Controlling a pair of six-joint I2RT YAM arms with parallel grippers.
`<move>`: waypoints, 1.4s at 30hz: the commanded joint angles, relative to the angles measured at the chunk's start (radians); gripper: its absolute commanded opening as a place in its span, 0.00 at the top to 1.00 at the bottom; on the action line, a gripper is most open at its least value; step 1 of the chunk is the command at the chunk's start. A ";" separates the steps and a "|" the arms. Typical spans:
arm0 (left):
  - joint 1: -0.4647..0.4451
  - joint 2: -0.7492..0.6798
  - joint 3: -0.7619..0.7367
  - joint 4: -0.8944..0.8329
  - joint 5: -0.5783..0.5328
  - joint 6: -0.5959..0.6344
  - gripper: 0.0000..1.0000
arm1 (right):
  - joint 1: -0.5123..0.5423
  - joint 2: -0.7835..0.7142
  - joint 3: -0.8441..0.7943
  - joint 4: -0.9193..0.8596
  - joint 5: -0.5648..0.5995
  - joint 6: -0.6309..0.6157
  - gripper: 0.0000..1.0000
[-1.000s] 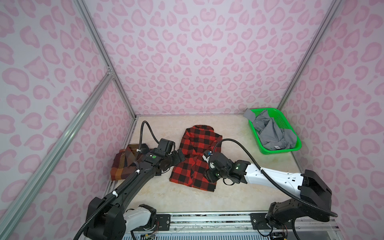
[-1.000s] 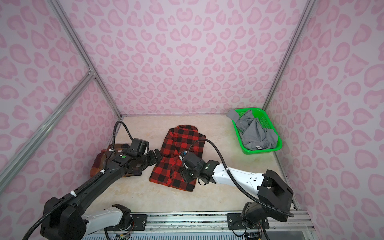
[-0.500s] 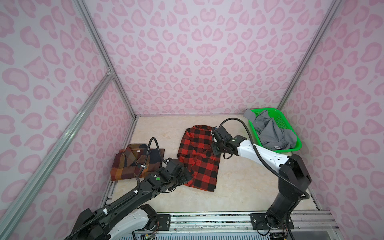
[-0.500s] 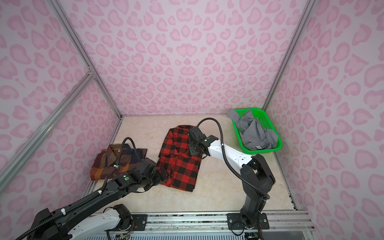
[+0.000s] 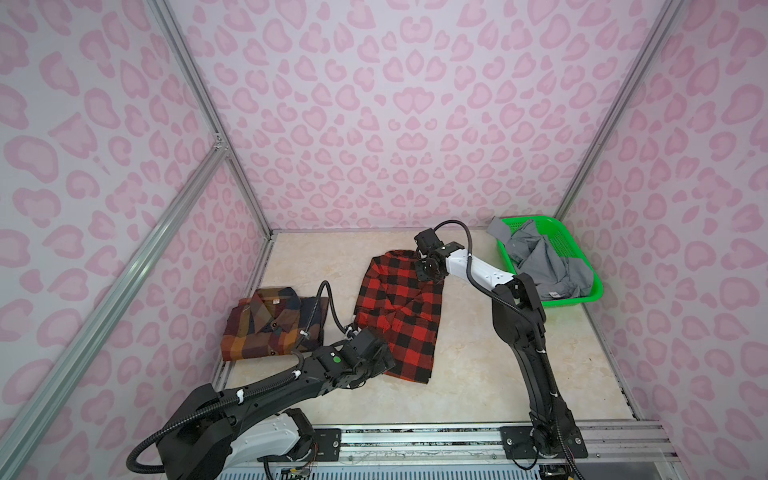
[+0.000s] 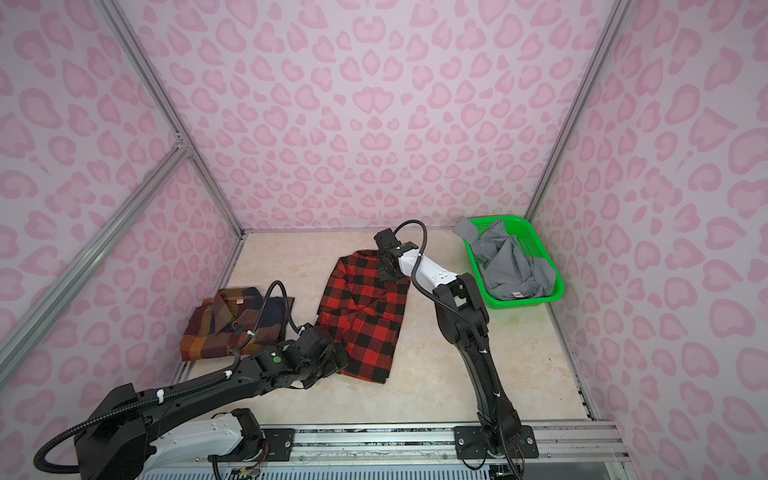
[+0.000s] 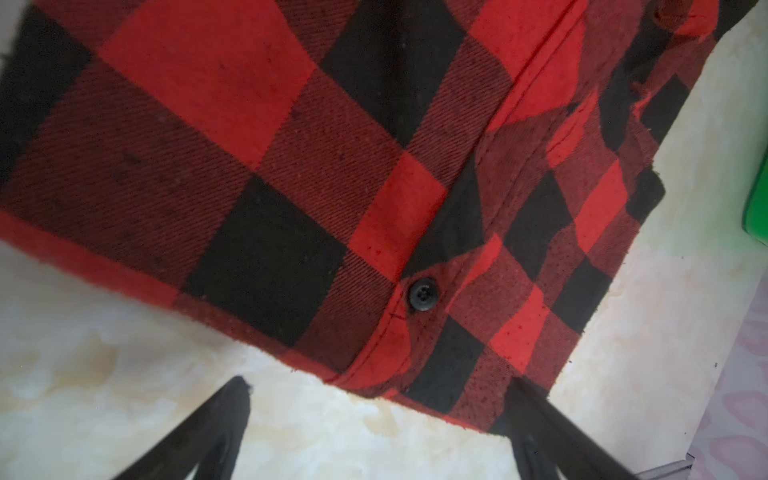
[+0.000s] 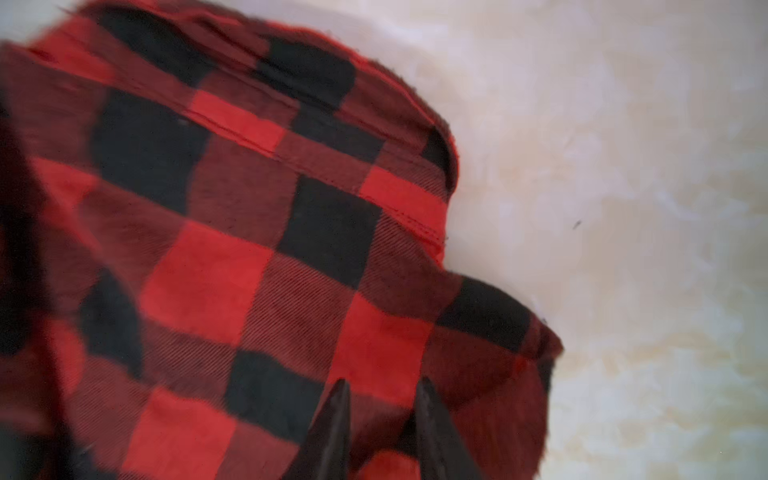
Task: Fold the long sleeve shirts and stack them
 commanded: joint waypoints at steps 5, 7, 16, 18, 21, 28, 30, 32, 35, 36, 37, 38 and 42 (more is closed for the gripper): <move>0.003 -0.001 0.040 -0.032 -0.057 0.071 0.03 | -0.010 -0.054 -0.193 -0.049 0.056 0.055 0.73; 0.010 0.002 0.059 -0.050 -0.060 0.110 0.03 | -0.020 -0.128 -0.323 -0.031 0.070 0.113 0.74; 0.114 0.060 0.103 -0.041 0.056 0.266 0.03 | -0.022 -0.651 -1.114 0.241 -0.112 0.336 0.72; 0.139 0.078 0.126 -0.045 0.072 0.301 0.03 | 0.016 -0.792 -1.265 0.270 -0.126 0.394 0.71; 0.169 0.120 0.177 -0.059 0.105 0.369 0.03 | 0.147 -1.012 -1.424 0.253 -0.117 0.518 0.69; 0.254 0.229 0.331 -0.142 0.154 0.536 0.03 | 0.489 -1.338 -1.476 0.131 -0.019 0.778 0.63; 0.274 0.231 0.347 -0.160 0.153 0.561 0.03 | 0.482 -1.398 -1.424 0.033 0.028 0.734 0.56; 0.284 0.212 0.343 -0.163 0.168 0.568 0.03 | 0.471 -1.439 -1.369 -0.068 0.147 0.654 0.52; 0.286 0.169 0.319 -0.164 0.187 0.564 0.03 | 0.400 -1.451 -1.333 -0.119 0.101 0.482 0.48; 0.286 0.154 0.308 -0.164 0.195 0.561 0.03 | 0.385 -1.441 -1.334 -0.128 0.068 0.444 0.47; 0.286 0.143 0.299 -0.165 0.199 0.558 0.03 | 0.383 -1.430 -1.336 -0.138 0.050 0.423 0.47; 0.286 0.124 0.285 -0.166 0.201 0.554 0.03 | 0.392 -1.421 -1.339 -0.140 0.025 0.409 0.47; 0.286 0.059 0.243 -0.177 0.203 0.541 0.03 | 0.493 -1.396 -1.373 -0.074 -0.029 0.423 0.47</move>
